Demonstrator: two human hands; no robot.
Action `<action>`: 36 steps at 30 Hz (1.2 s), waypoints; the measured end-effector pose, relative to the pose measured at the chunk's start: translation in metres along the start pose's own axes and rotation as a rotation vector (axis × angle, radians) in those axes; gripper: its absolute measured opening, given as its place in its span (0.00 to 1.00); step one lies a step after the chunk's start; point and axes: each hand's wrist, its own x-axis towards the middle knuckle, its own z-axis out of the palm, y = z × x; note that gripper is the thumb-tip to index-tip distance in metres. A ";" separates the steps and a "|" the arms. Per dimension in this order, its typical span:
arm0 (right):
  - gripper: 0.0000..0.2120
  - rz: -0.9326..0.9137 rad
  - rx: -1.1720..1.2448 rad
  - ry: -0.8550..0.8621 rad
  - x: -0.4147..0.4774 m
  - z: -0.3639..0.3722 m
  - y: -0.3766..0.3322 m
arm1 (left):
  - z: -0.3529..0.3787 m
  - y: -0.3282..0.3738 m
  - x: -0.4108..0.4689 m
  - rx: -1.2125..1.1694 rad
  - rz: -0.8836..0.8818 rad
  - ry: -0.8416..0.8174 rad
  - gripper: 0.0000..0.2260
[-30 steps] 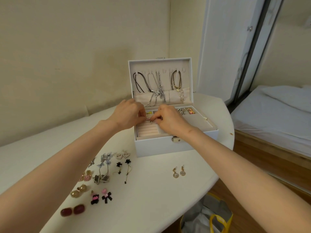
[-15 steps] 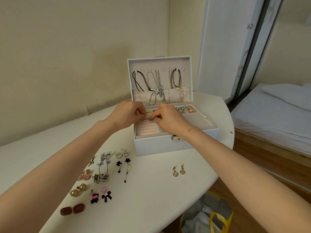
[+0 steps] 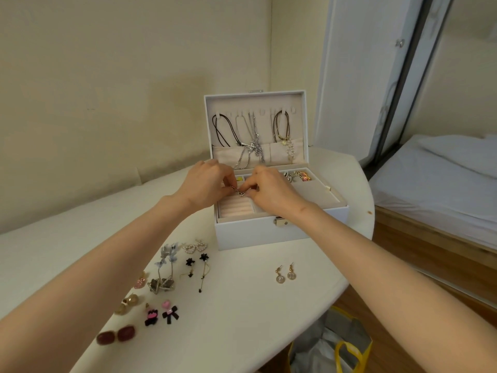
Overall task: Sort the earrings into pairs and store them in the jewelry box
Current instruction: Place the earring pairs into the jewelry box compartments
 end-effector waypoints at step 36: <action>0.14 0.019 0.002 -0.027 -0.001 -0.001 -0.003 | -0.013 0.007 -0.015 0.284 0.077 -0.153 0.15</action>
